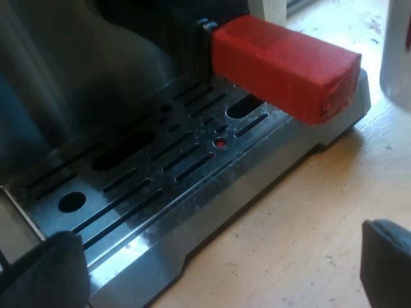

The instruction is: Place mug into machine

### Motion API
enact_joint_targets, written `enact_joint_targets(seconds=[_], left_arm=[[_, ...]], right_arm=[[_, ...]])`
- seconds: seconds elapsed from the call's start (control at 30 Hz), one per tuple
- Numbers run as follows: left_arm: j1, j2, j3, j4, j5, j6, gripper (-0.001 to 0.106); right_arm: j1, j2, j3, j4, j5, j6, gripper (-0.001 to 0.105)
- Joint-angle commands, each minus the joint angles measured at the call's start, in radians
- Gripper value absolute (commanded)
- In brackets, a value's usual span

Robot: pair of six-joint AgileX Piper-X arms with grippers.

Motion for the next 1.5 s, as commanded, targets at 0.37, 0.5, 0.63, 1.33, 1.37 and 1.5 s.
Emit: enact_joint_targets(seconds=[0.37,0.5,0.63,1.33,1.37,1.5], left_arm=[[-0.008,-0.003,0.015,-0.073,-0.017,-0.01,0.087],[-0.008,-0.003,0.015,-0.073,-0.017,-0.01,0.087],[-0.008,-0.003,0.015,-0.071,-0.017,-0.01,0.087],[-0.008,-0.003,0.015,-0.067,-0.015,-0.01,0.087],[-0.008,-0.003,0.015,-0.067,-0.015,-0.01,0.087],[-0.008,-0.003,0.015,-0.067,-0.01,-0.01,0.087]], right_arm=[[0.034,0.227,-0.02,-0.356,0.023,0.048,0.0],[0.034,0.307,-0.02,-0.434,0.023,0.05,0.0],[0.034,0.365,-0.028,-0.473,0.023,0.064,0.0],[0.02,0.66,-0.198,-0.55,0.094,0.032,0.0],[0.017,0.669,-0.205,-0.552,0.094,0.032,0.0],[-0.019,0.722,-0.246,-0.555,0.097,0.032,0.0]])
